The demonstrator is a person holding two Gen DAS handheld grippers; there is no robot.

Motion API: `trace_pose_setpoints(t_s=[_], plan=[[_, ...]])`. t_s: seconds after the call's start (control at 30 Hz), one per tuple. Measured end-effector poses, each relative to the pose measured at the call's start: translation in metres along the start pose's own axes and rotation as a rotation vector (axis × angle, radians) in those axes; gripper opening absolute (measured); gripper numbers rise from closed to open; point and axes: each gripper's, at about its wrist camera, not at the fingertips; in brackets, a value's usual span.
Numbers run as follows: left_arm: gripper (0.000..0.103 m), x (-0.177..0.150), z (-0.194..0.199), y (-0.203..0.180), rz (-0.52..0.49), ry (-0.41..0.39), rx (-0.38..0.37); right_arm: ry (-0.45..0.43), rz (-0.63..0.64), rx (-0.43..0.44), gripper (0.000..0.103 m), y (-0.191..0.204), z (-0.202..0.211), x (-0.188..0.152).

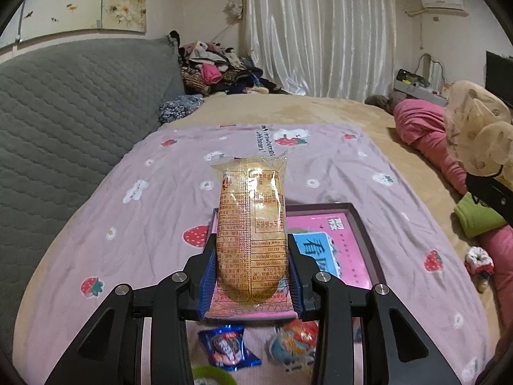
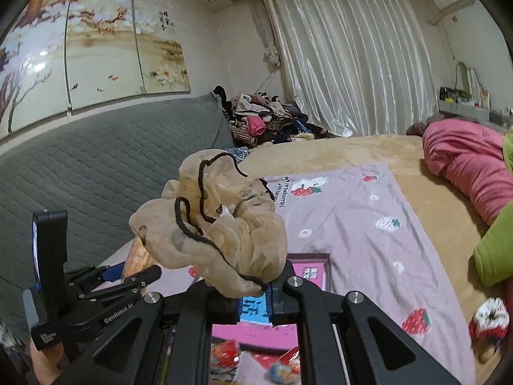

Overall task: Organize objects
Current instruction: 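Lift and carry the wafer packet and bath puff over the tray with both tools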

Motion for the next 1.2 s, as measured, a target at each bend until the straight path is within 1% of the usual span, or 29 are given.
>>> trace_pose_setpoints(t_s=[0.1, 0.23, 0.37, 0.5, 0.57, 0.63, 0.7, 0.8, 0.87, 0.93, 1.03, 1.13, 1.2], plan=[[0.039, 0.003, -0.019, 0.001, 0.007, 0.009, 0.004, 0.007, 0.023, -0.013, 0.011, -0.006, -0.017, -0.003], [0.039, 0.008, -0.046, 0.001, 0.017, 0.015, 0.007, 0.034, 0.023, -0.020, 0.011, -0.016, -0.038, -0.009], [0.039, 0.012, -0.068, -0.004, 0.010, 0.022, 0.009, 0.054, 0.046, -0.017, 0.011, -0.016, -0.059, -0.014], [0.039, 0.013, -0.094, -0.009, 0.014, 0.060, -0.036, 0.062, 0.056, -0.006, 0.011, -0.015, -0.076, -0.019], [0.039, 0.012, -0.105, -0.012, 0.003, 0.065, -0.018, 0.067, 0.071, -0.005, 0.011, -0.015, -0.085, -0.021], [0.039, 0.012, -0.117, -0.014, 0.010, 0.079, -0.036, 0.070, 0.063, 0.008, 0.011, -0.019, -0.093, -0.021], [0.039, 0.012, -0.129, -0.015, 0.007, 0.092, -0.035, 0.069, 0.058, 0.016, 0.011, -0.023, -0.099, -0.020], [0.039, 0.011, -0.145, -0.016, 0.020, 0.113, -0.037, 0.095, 0.054, 0.015, 0.011, -0.030, -0.114, -0.017], [0.039, 0.011, -0.154, -0.017, 0.024, 0.123, -0.039, 0.141, 0.055, 0.020, 0.011, -0.035, -0.129, -0.019], [0.039, 0.009, -0.162, -0.023, 0.005, 0.121, -0.028, 0.166, 0.048, 0.014, 0.011, -0.040, -0.143, -0.023], [0.039, 0.006, -0.175, -0.029, -0.014, 0.137, -0.033, 0.189, 0.039, 0.001, 0.011, -0.052, -0.162, -0.036], [0.039, 0.002, -0.189, -0.035, -0.051, 0.152, -0.017, 0.241, 0.034, 0.005, 0.011, -0.063, -0.182, -0.050], [0.039, -0.001, -0.200, -0.037, -0.047, 0.181, -0.039, 0.281, 0.037, -0.001, 0.011, -0.068, -0.191, -0.058]])
Point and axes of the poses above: each gripper's, at about its wrist camera, not at the fingertips, and z roughly against the way its jaws point, y to its left, x to its top, and after that the axes turned 3 degrees about -y, right-handed
